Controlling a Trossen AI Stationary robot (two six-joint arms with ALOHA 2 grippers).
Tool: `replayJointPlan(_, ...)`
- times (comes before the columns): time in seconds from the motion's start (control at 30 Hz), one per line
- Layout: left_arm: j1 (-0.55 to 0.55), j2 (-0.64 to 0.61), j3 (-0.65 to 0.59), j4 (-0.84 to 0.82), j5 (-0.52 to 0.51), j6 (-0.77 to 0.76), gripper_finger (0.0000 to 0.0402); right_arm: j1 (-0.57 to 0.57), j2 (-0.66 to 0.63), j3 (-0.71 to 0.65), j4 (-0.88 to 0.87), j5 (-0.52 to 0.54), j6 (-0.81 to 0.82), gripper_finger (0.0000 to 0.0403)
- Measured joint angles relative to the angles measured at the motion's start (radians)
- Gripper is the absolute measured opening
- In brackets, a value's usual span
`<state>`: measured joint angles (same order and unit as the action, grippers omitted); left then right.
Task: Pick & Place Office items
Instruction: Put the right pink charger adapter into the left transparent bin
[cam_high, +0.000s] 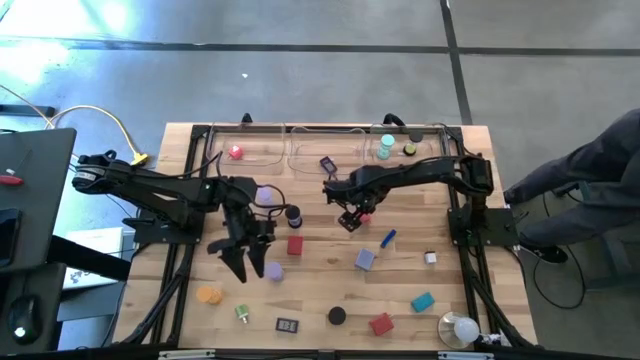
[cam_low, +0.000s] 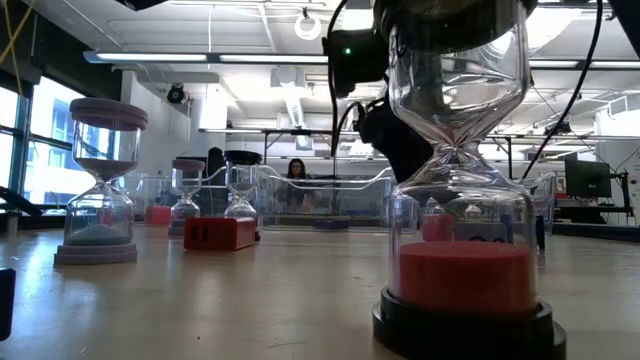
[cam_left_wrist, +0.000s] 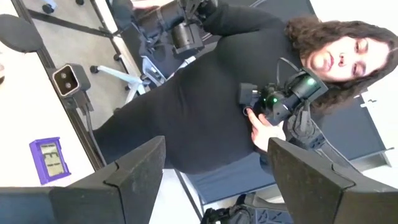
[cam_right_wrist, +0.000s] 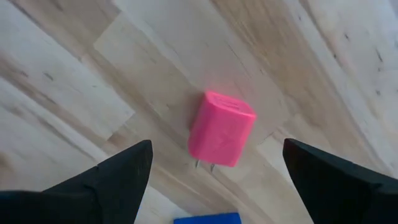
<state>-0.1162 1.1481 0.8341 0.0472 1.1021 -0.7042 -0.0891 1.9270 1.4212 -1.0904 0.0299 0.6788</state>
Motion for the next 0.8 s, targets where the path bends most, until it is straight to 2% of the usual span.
replayJointPlan(0.43,0.0,0.0,0.0,-0.021,0.018,0.0,0.0278,-0.002,0.025,0.001,-0.017,-0.06,-0.018,0.0349)
replayJointPlan(0.63,0.0,0.0,0.0,-0.022,0.027,-0.001,0.0278,-0.001,0.028,-0.001,-0.021,-0.039,-0.003,0.0349)
replayJointPlan(0.8,0.0,0.0,0.0,-0.025,0.048,-0.003,0.0278,0.016,0.028,-0.068,0.026,-0.034,0.023,0.0349)
